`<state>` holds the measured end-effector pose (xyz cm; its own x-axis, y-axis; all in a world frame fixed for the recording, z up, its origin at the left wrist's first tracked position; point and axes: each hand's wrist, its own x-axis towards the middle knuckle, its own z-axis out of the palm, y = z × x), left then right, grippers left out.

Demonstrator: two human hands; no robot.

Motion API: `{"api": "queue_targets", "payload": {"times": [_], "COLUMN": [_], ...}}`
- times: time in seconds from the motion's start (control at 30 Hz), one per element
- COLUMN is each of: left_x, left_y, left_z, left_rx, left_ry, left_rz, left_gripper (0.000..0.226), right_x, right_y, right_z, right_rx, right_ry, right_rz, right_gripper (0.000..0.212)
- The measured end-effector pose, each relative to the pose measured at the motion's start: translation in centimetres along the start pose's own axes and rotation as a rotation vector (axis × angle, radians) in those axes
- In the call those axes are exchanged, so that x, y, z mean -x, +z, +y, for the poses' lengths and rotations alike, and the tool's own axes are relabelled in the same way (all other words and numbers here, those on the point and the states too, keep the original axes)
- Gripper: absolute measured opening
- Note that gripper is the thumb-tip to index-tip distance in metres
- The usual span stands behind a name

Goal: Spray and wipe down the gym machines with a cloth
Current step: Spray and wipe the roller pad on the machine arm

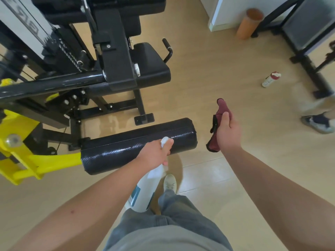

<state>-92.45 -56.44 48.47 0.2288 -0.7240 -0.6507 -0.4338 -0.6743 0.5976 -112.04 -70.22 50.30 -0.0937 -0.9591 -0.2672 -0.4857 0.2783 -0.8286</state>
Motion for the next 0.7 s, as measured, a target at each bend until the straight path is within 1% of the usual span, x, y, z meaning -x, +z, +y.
{"api": "queue_targets", "payload": {"times": [0.07, 0.17, 0.27, 0.4, 0.5, 0.63, 0.7], "left_x": [0.4, 1.2, 2.4, 4.0, 4.8, 5.6, 5.8], "left_y": [-0.7, -2.0, -3.2, -4.3, -4.8, -5.4, -5.7], "left_z": [-0.7, -2.1, -4.1, -6.3, -7.8, -10.3, -11.2], "left_rx": [0.036, 0.015, 0.105, 0.118, 0.133, 0.207, 0.261], "left_ry": [-0.015, -0.064, -0.084, -0.131, -0.167, -0.224, -0.226], "left_rz": [0.05, 0.104, 0.116, 0.122, 0.158, 0.255, 0.302], "left_gripper": [0.056, 0.063, 0.056, 0.059, 0.058, 0.056, 0.054], "right_x": [0.5, 1.2, 2.0, 3.8, 5.1, 6.4, 6.8], "right_y": [0.6, 1.8, 3.3, 5.1, 6.7, 9.8, 10.9], "right_z": [-0.3, -0.9, -1.5, -2.5, -3.1, -3.1, -3.1], "right_rx": [0.012, 0.038, 0.091, 0.082, 0.103, 0.213, 0.296], "right_ry": [-0.015, -0.06, -0.084, -0.146, -0.199, -0.226, -0.174], "right_rz": [-0.035, -0.108, -0.183, -0.309, -0.405, -0.49, -0.561], "right_gripper": [0.039, 0.039, 0.042, 0.036, 0.046, 0.044, 0.044]}}
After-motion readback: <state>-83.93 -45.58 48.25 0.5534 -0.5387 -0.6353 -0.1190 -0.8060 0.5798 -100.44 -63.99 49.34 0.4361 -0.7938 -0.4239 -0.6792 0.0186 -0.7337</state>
